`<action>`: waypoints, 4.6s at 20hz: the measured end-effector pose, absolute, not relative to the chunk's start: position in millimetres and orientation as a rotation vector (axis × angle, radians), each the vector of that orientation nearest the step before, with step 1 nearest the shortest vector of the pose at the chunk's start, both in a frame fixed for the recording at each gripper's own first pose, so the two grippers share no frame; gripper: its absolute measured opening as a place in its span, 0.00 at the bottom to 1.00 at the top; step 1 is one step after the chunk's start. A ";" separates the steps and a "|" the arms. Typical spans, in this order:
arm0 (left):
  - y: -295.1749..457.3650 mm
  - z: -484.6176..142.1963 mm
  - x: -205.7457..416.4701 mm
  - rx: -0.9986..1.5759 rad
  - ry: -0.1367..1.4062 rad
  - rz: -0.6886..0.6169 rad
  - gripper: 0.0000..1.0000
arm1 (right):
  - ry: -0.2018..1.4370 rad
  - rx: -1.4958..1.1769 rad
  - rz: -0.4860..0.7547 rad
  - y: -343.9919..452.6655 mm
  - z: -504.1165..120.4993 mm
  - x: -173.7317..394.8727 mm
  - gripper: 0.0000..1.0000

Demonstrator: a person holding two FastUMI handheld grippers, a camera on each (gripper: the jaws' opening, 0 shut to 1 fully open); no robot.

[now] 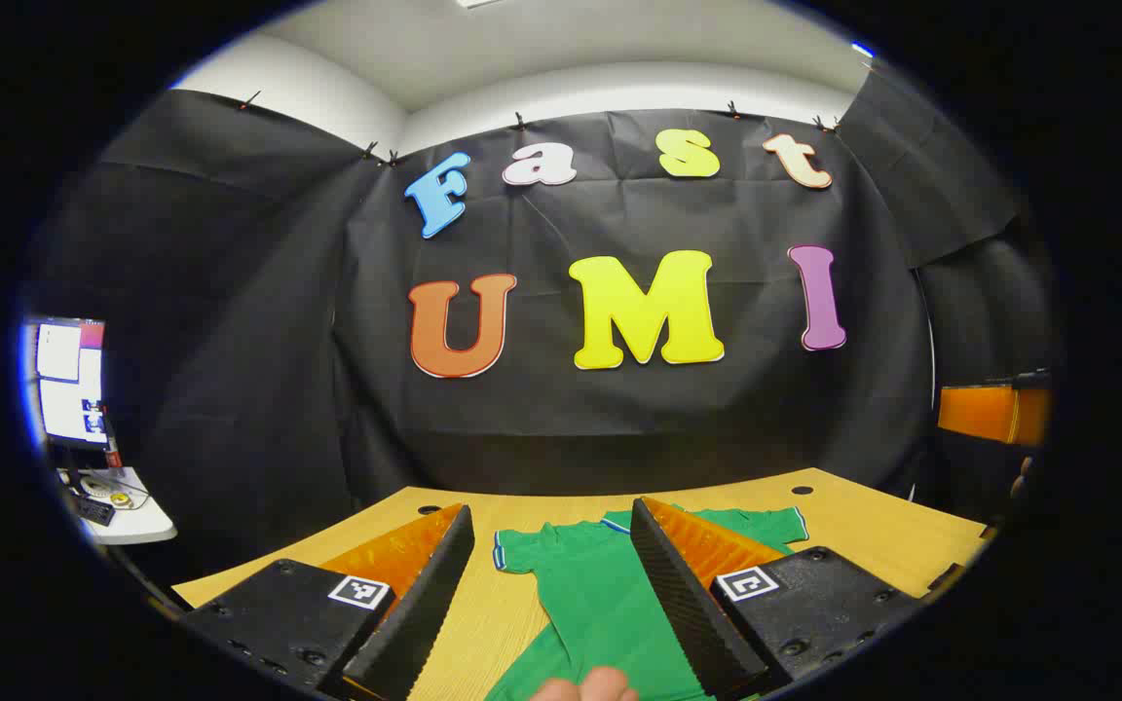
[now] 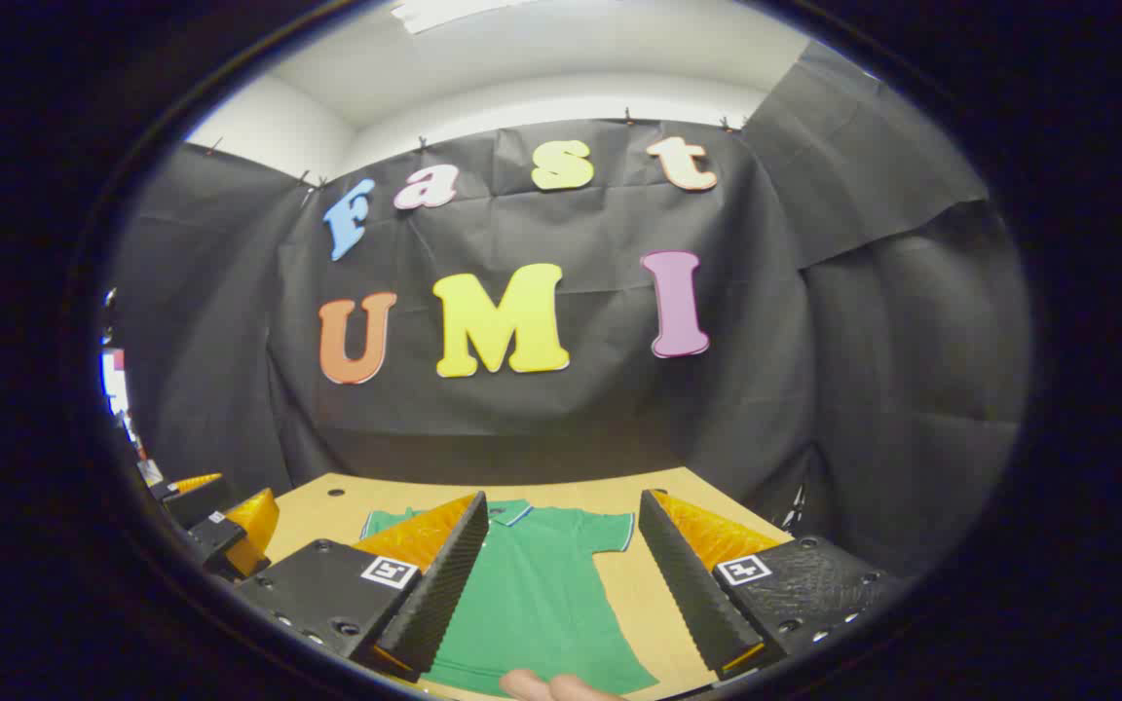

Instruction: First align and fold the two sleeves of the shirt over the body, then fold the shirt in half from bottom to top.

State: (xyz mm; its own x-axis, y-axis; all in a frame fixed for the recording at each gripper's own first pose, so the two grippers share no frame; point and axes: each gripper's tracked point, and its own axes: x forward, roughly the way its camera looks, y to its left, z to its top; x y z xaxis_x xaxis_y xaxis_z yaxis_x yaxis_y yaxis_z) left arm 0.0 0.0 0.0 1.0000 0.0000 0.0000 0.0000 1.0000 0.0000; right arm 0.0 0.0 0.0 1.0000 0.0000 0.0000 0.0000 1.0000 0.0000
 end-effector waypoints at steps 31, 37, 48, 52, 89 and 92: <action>-17.2 -31.6 16.4 0.017 0.080 -0.009 1.00 | 0.086 -0.147 -0.022 -24.6 -77.0 23.3 0.95; -27.1 -44.3 21.8 0.021 0.106 -0.018 1.00 | 0.124 -0.143 -0.024 -35.9 -96.8 28.6 0.95; -4.5 -40.2 26.7 0.009 0.089 0.026 1.00 | 0.152 -0.061 -0.054 -59.1 -81.7 69.1 0.96; -6.5 -43.1 30.3 0.005 0.093 0.025 1.00 | 0.201 -0.078 -0.044 -60.7 -94.8 116.6 0.95; 2.5 -96.3 65.3 0.017 0.191 0.059 1.00 | 0.646 0.011 -0.082 -96.8 -218.1 409.5 0.00; 5.2 -95.6 65.0 0.011 0.193 0.060 1.00 | 0.603 -0.085 -0.049 -78.1 -199.6 408.5 0.00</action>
State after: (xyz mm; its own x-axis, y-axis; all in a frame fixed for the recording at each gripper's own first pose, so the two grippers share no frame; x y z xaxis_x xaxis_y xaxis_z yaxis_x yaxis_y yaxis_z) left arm 65.0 5.2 -95.6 0.9797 0.0607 -0.1912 -0.0586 0.9981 0.0167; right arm 408.5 -78.1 -199.6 0.8224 -0.0705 -0.5645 0.0207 0.9953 -0.0943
